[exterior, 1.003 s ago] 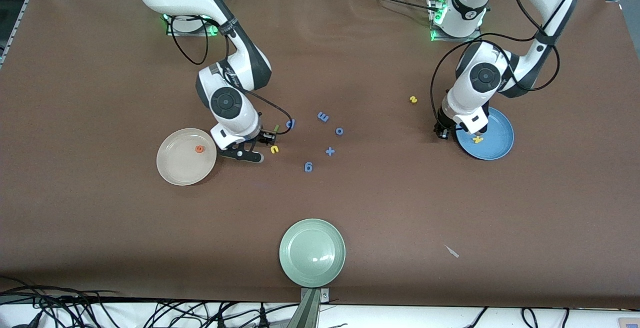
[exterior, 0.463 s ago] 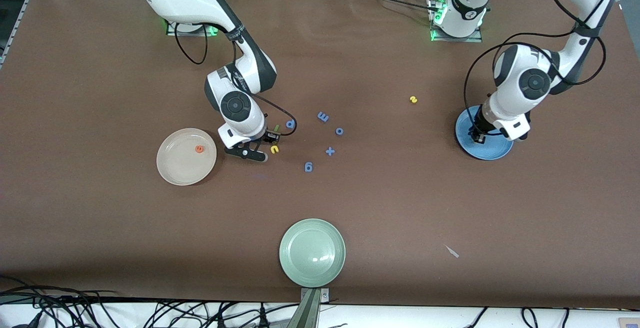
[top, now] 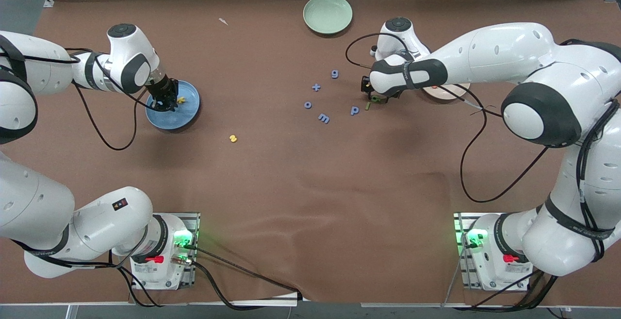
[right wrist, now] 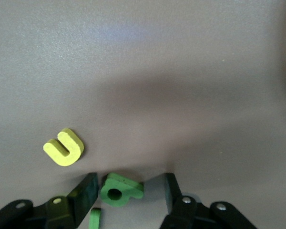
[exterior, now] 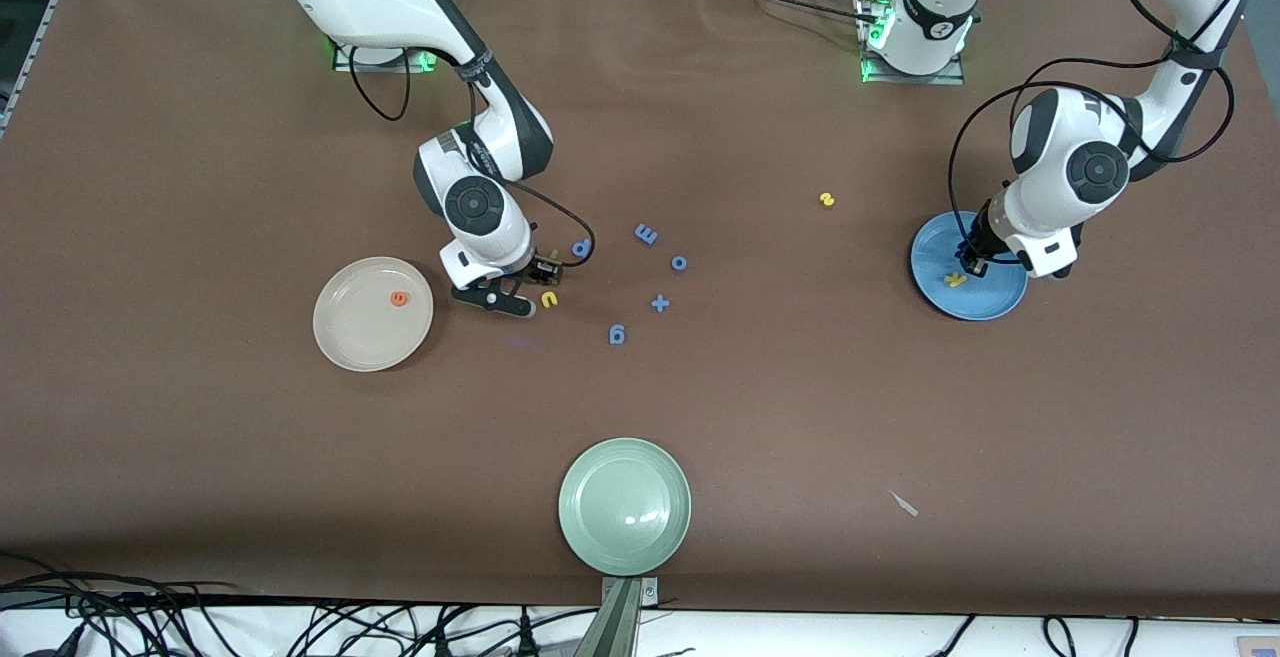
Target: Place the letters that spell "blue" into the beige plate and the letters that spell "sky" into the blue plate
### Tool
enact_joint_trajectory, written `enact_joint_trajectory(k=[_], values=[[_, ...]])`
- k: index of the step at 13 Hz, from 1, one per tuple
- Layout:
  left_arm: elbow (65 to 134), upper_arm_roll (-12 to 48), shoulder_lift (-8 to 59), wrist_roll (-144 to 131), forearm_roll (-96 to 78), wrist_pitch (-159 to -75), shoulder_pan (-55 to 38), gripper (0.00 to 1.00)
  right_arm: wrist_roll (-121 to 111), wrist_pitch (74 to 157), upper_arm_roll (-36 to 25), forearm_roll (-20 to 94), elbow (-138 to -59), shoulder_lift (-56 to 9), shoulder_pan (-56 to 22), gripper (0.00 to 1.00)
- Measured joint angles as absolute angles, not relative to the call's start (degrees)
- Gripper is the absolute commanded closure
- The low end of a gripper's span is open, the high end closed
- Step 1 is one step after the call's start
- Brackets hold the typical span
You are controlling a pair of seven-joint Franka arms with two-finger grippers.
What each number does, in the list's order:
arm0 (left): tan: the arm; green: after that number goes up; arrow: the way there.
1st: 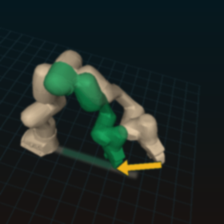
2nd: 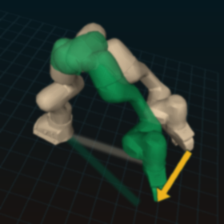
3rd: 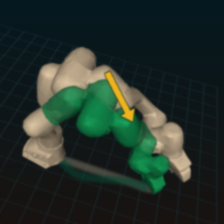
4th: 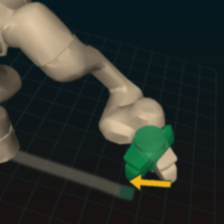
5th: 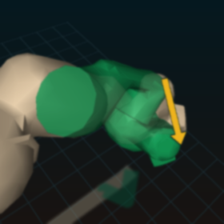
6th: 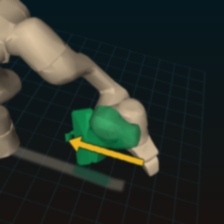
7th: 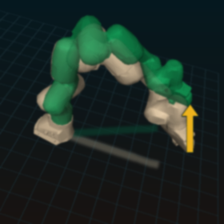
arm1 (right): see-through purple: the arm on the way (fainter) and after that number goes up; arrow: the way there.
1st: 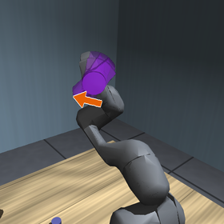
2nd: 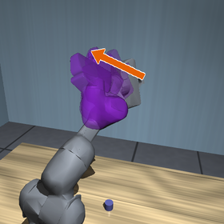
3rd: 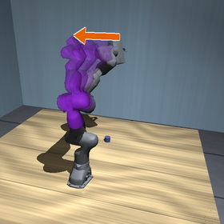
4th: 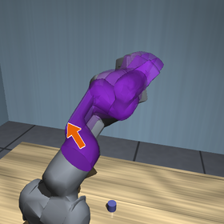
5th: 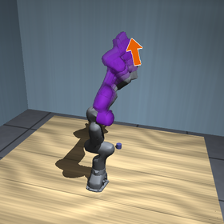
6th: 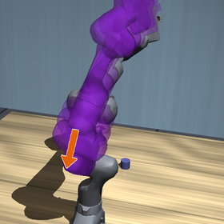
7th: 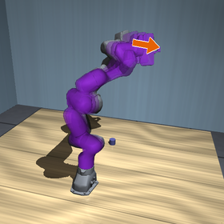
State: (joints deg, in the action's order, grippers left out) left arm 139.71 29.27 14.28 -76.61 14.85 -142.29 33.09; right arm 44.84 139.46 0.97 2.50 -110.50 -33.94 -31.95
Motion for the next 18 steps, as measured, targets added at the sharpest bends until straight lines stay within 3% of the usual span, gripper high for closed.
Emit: enact_joint_trajectory(k=[3,7,13,18], values=[[139.68,29.43,14.17,-74.67,14.85,-141.37,33.24,0.43,45.43,139.50,1.00,2.51,-110.53,-33.87,-31.95,0.47],[139.10,33.33,14.02,-76.76,14.85,-141.27,33.11,0.43,45.74,139.48,1.21,2.50,-110.55,-33.57,-31.95,0.63],[140.72,45.72,14.02,-85.75,14.85,-138.45,32.93,0.43,44.06,138.40,0.91,2.50,-110.17,-33.05,-31.89,0.65],[142.43,52.88,14.49,-85.90,14.85,-138.46,32.32,0.43,30.39,125.78,-7.37,2.50,-105.74,-30.18,-31.64,0.65]])
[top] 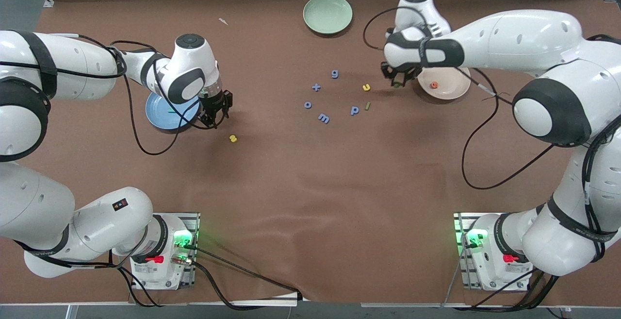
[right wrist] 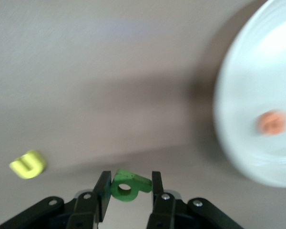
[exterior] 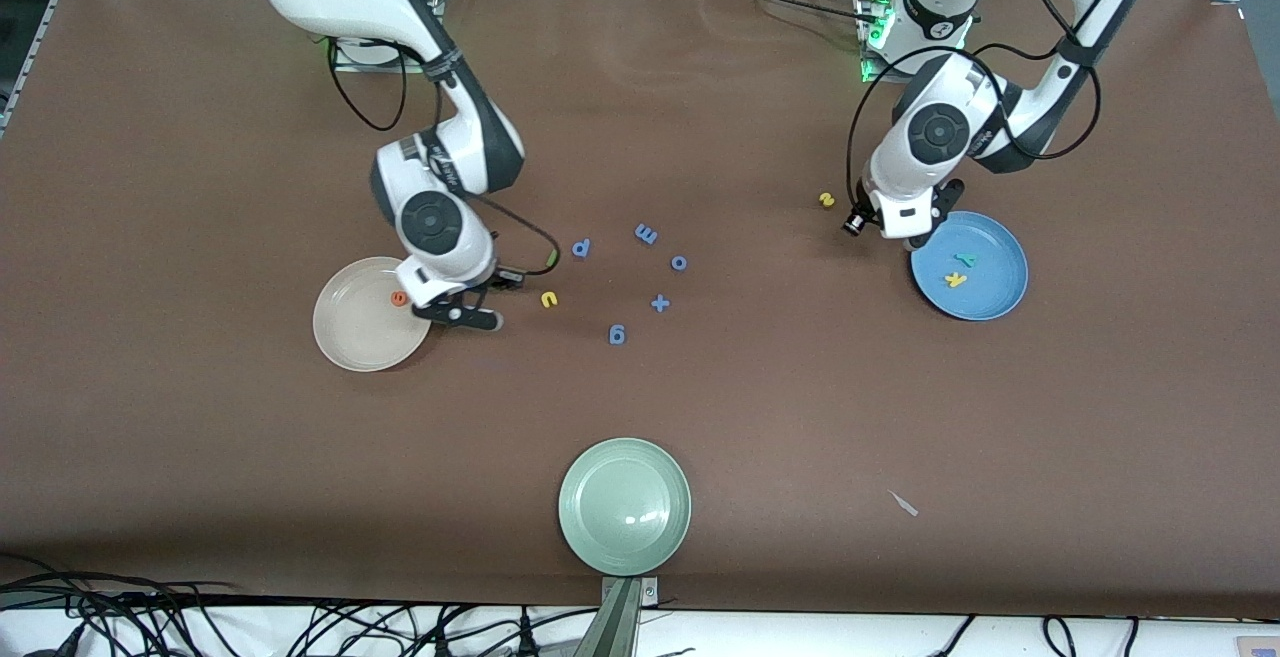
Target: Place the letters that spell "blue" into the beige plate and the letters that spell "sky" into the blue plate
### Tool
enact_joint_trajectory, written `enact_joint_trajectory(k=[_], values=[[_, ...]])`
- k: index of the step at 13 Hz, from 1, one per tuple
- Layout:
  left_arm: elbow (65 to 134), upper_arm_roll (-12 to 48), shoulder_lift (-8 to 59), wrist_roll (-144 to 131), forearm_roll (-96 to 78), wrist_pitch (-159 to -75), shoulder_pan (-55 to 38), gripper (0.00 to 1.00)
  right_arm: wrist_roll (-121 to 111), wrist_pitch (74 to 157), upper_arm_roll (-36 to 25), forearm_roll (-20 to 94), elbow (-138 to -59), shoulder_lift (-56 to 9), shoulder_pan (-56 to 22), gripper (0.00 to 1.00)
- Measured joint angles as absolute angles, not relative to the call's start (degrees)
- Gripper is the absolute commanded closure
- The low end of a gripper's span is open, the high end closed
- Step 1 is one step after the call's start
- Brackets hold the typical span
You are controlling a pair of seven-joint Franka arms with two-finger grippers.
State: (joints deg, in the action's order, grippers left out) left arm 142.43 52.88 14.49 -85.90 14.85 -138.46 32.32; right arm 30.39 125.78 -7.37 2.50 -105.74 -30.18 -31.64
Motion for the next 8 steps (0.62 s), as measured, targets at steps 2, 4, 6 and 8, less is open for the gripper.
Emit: enact_joint_trajectory(k=[2,4,6,8], values=[[142.49,53.48,14.95,-85.78,15.33,-138.51,31.55,0.43,22.53,122.44,-11.99,2.50,-104.52,-29.51,-31.50,0.64],[142.56,53.49,15.37,-85.78,15.98,-138.54,30.74,0.43,16.56,121.78,-15.41,2.50,-104.46,-29.39,-31.28,0.57],[143.16,53.48,16.10,-85.76,17.31,-138.78,30.62,0.43,14.53,121.61,-16.77,2.50,-104.66,-29.52,-31.00,0.43],[144.31,53.46,16.96,-85.76,17.75,-140.23,30.62,0.44,14.48,121.43,-16.90,2.50,-104.76,-29.61,-31.03,0.30]])
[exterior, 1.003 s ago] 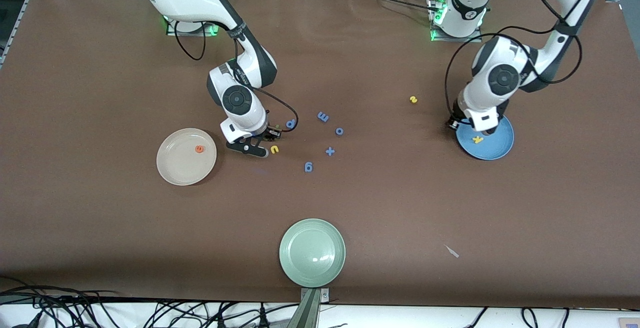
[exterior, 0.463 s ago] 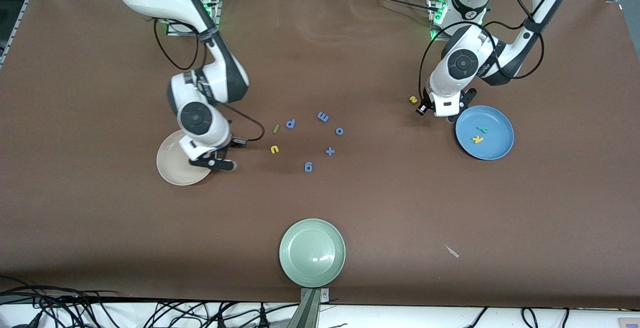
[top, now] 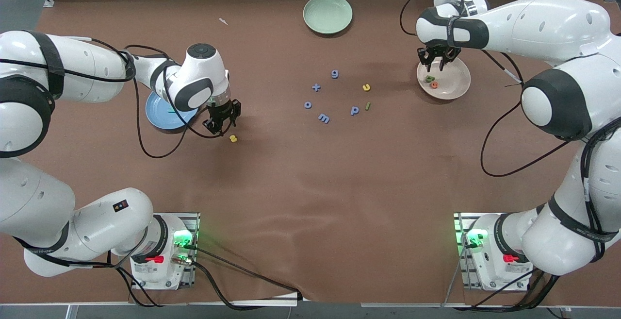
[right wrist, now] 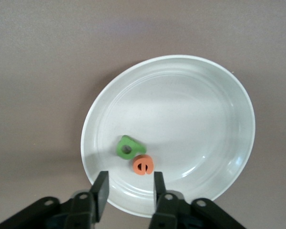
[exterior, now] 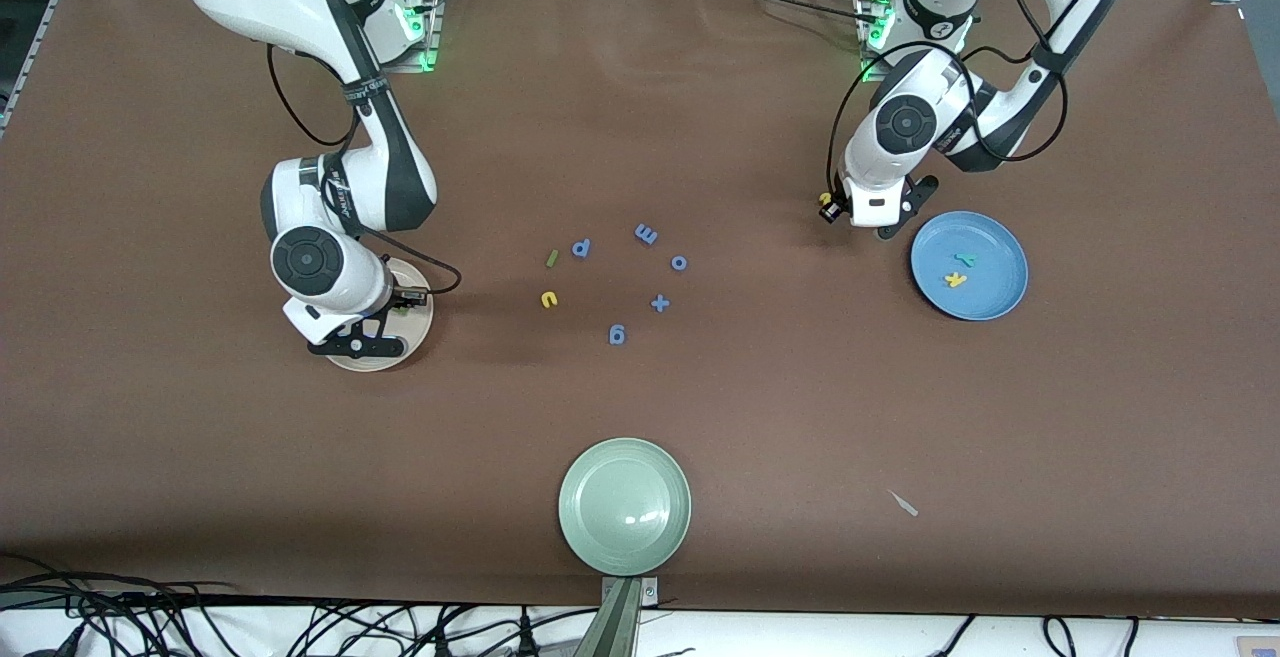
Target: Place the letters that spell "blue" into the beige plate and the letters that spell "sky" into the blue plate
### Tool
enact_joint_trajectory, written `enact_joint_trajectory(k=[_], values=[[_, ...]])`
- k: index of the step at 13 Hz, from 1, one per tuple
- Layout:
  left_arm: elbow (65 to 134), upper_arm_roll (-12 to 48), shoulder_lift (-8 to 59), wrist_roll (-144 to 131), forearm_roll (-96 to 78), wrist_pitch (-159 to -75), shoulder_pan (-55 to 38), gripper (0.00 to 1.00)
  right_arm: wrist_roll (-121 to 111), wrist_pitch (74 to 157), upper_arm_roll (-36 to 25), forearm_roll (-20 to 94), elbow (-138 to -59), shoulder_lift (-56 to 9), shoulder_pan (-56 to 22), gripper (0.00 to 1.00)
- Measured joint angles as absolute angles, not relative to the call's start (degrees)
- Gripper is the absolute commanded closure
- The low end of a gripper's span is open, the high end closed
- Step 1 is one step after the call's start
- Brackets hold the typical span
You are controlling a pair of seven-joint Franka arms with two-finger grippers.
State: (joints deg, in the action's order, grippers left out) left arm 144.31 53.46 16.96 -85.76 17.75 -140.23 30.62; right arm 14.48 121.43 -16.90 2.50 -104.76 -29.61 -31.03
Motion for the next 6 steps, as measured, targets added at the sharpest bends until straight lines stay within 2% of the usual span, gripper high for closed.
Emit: enact_joint_trajectory(k=[5,6], values=[[145.76,53.44,18.88,-85.72,18.60,-143.21,30.62,0.46,17.21,121.20,-15.58,5.21,-104.45,-29.50,-31.41,0.30],[146.09,53.43,19.15,-85.73,19.46,-143.36,30.63,0.51,19.18,121.18,-14.33,6.57,-104.26,-29.46,-31.58,0.30]])
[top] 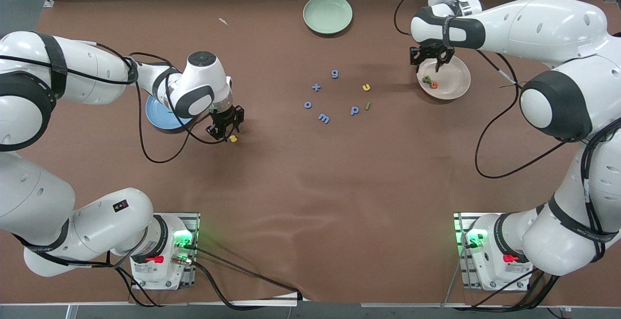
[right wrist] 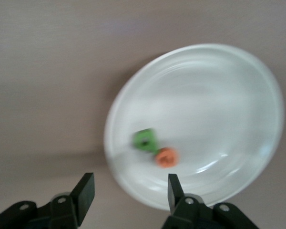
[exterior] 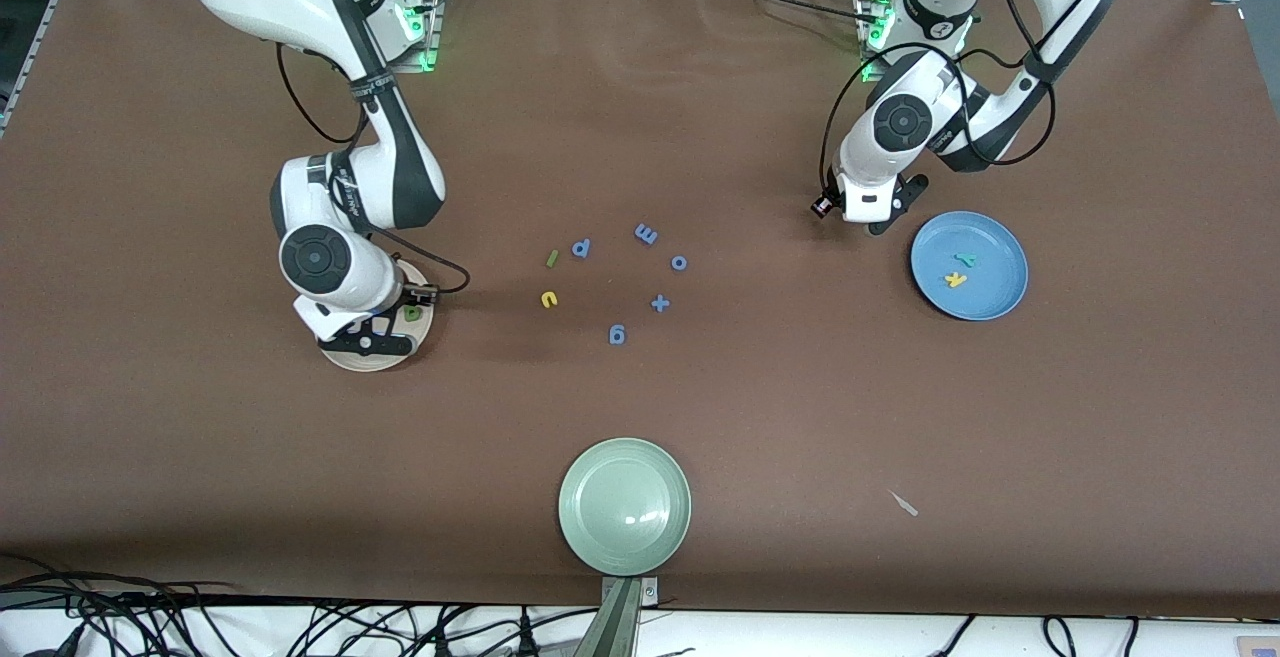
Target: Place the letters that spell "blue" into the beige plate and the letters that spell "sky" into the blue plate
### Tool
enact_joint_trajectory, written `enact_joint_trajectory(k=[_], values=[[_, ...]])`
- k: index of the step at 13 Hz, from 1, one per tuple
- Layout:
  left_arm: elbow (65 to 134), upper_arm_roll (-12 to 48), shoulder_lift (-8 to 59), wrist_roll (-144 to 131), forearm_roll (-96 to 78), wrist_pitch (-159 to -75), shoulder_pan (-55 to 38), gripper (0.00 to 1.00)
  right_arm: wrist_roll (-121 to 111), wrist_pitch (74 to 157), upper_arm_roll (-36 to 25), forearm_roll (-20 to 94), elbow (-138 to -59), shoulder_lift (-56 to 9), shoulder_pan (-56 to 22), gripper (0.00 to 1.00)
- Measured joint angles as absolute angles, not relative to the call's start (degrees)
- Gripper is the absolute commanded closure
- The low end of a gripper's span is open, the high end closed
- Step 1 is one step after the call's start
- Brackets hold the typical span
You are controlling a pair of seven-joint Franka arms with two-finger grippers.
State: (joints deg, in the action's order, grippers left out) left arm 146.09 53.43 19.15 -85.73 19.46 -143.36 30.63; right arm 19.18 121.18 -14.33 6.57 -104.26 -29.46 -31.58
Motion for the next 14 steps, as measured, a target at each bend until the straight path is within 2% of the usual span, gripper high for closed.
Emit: enact_joint_trajectory(k=[1,6,12,14], values=[[146.40,53.42,19.35,-85.73,19.84,-143.51,30.63,0.57,21.97,121.23,-12.76,7.52,-104.08,-29.44,-31.81,0.30],[146.85,53.39,20.04,-85.77,19.96,-144.76,30.65,0.59,39.66,126.16,-5.72,8.51,-103.95,-30.09,-35.02,0.30],[146.85,53.22,20.65,-85.80,19.96,-146.15,30.77,0.59,51.31,138.34,-5.26,8.55,-109.24,-34.30,-42.28,0.30],[146.85,53.20,20.69,-85.80,19.96,-146.20,30.77,0.59,51.55,139.54,-5.31,8.56,-110.29,-34.23,-42.61,0.31]])
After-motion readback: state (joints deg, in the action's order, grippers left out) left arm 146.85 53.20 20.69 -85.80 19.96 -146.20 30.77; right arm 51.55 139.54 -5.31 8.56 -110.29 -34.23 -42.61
